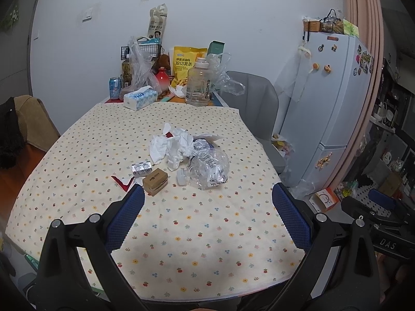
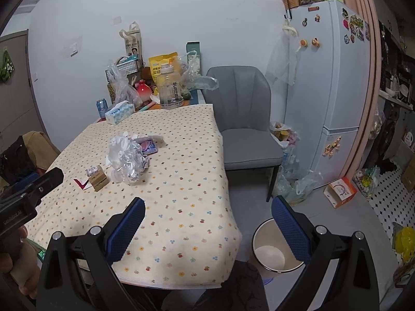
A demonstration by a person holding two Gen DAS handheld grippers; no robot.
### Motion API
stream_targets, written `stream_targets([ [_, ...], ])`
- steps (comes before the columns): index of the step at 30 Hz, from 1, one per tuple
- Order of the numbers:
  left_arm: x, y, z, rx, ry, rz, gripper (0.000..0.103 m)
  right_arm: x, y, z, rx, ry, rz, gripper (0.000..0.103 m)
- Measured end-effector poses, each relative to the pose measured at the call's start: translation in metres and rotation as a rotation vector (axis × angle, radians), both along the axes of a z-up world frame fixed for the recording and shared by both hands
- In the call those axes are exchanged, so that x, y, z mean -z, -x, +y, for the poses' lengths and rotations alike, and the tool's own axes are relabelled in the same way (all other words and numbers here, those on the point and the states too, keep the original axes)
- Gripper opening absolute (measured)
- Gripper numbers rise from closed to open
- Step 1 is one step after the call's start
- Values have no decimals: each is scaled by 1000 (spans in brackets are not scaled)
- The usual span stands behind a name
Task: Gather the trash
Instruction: 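Grasp the brown cardboard box with the left tool while the right tool grasps the plastic bottle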
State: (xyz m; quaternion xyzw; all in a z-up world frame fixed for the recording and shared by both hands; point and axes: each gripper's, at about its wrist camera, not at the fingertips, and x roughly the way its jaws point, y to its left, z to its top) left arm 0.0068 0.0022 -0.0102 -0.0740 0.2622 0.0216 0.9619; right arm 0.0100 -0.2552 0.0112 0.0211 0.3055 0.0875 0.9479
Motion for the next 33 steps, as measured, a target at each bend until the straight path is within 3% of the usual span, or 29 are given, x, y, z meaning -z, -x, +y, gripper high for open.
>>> stream_targets([
  [12,22,-15,62,-104,98,66,91,12,-22,44,-140,-14,28,95],
  [22,48,-35,110,-171,168,129,72,25,-50,81,-234,-14,59,87],
  [26,59,-45,122,-180,202,149,62,31,-63,90,-256,-19,76,85],
  [33,75,-74,120,-161,212,195,61,44,-88,101,-289,-35,118,78],
])
